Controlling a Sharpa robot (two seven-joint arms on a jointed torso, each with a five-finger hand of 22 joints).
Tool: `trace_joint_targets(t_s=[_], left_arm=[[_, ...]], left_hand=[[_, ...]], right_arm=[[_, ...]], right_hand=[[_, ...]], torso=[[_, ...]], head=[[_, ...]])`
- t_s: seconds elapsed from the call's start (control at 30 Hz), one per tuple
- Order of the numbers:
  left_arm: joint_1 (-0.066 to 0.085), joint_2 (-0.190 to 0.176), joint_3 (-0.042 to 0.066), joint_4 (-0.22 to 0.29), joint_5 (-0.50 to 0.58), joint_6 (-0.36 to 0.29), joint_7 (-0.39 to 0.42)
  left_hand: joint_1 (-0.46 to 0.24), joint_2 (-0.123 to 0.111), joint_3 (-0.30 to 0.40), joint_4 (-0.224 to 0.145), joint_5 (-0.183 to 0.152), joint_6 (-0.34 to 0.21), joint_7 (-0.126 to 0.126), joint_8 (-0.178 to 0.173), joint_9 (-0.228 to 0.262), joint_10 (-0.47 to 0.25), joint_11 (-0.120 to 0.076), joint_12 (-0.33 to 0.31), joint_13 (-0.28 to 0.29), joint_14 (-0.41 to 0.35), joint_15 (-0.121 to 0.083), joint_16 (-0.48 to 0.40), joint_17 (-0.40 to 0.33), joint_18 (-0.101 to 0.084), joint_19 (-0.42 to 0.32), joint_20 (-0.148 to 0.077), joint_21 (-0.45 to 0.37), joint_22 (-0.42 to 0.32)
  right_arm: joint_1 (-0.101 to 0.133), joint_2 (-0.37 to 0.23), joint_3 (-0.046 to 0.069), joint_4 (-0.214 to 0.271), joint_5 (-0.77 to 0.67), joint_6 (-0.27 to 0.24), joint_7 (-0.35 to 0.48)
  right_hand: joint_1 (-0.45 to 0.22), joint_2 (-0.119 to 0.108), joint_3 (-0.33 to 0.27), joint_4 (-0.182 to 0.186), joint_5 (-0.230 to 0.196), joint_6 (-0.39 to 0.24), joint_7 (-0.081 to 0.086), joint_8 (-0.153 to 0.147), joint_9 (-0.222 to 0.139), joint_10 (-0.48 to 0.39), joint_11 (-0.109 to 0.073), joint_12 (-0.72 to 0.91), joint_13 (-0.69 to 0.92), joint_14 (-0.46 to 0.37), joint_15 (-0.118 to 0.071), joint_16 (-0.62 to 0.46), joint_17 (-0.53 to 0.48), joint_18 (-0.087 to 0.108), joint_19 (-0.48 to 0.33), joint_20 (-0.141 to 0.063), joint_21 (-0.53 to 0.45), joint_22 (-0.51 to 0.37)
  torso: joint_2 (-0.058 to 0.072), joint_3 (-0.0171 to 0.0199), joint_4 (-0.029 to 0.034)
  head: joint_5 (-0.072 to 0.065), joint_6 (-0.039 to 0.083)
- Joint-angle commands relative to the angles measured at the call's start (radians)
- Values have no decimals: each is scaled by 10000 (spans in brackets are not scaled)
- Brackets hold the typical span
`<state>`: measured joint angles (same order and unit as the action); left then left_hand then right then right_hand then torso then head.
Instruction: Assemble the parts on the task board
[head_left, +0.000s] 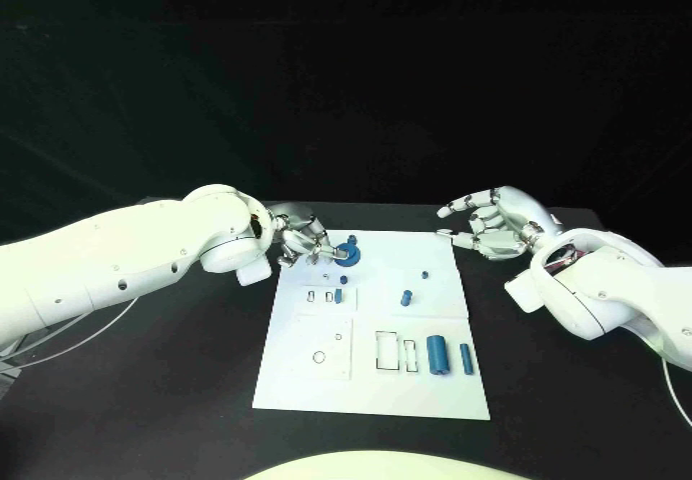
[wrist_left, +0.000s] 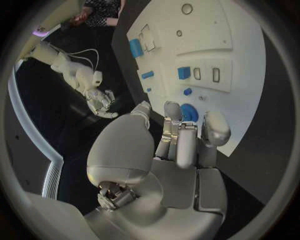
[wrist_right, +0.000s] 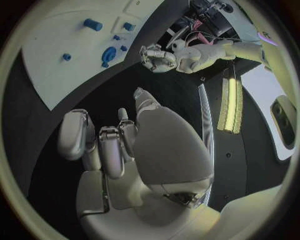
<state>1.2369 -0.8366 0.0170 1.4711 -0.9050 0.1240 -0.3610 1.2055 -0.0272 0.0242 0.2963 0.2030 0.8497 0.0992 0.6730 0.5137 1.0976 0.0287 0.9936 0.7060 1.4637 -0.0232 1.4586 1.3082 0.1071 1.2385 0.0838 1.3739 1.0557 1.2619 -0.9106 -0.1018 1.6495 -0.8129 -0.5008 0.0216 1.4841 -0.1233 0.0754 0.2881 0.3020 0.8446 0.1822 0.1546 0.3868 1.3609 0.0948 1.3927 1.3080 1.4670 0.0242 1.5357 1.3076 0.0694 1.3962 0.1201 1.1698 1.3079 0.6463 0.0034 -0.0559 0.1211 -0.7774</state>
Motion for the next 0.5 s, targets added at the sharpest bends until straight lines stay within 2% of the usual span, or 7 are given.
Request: trace_joint_targets(t_s=[0.03,0.1,0.17,0.23,0.5], left_arm=[[92,219,-48,-103,-1377,1314,-1201],[141,393,-106,-206,-1513,1430,-1297],[172,509,-151,-289,-1578,1502,-1349],[215,688,-228,-428,-1689,1613,-1417],[260,1103,-410,-778,-1600,1953,-1550]], left_hand=[[-92,10,-80,-4,-47,-32,-12,44,68,-4,-7,40,26,276,-63,29,839,-56,47,-32,51,4],[-149,23,-125,-3,-75,-54,-14,72,119,-11,-7,63,52,277,-63,35,844,-59,54,-34,58,21],[-172,26,-146,-3,-86,-65,-13,84,140,-21,-6,65,52,277,-62,38,847,-60,56,-34,61,26],[-214,34,-178,-2,-103,-80,-12,100,172,-28,-5,78,66,275,-61,39,845,-64,65,-34,68,45],[-335,72,-289,-5,-175,-161,4,134,274,-141,11,30,-7,238,-49,8,786,-57,27,-28,53,9]], right_arm=[[31,-34,3,-148,956,144,330],[47,-53,4,-230,1001,148,310],[55,-62,4,-267,1022,151,298],[64,-69,4,-304,1028,165,272],[73,-62,4,-376,1023,230,190]], right_hand=[[-40,7,55,-11,80,-51,-14,41,-19,-88,1,-51,206,762,-62,-57,1593,184,-105,-2,-71,100],[-38,4,57,-12,84,-54,-14,41,-20,-92,1,-54,201,761,-62,-58,1591,184,-105,-2,-73,99],[-28,-13,63,-20,98,-68,-13,42,-25,-100,1,-60,193,758,-62,-65,1578,185,-109,-2,-87,92],[-21,-25,68,-25,104,-77,-12,43,-28,-96,1,-57,197,756,-62,-68,1571,189,-116,-3,-106,81],[-1,-52,78,-36,113,-98,-10,44,-35,-121,3,-77,171,748,-62,-83,1539,196,-130,-4,-145,59]], torso=[[-15,25,-10],[-15,17,-15],[-16,24,-17],[-8,7,-2],[4,-19,16]], head=[[24,-44],[36,-47],[42,-52],[20,-69],[-12,-109]])
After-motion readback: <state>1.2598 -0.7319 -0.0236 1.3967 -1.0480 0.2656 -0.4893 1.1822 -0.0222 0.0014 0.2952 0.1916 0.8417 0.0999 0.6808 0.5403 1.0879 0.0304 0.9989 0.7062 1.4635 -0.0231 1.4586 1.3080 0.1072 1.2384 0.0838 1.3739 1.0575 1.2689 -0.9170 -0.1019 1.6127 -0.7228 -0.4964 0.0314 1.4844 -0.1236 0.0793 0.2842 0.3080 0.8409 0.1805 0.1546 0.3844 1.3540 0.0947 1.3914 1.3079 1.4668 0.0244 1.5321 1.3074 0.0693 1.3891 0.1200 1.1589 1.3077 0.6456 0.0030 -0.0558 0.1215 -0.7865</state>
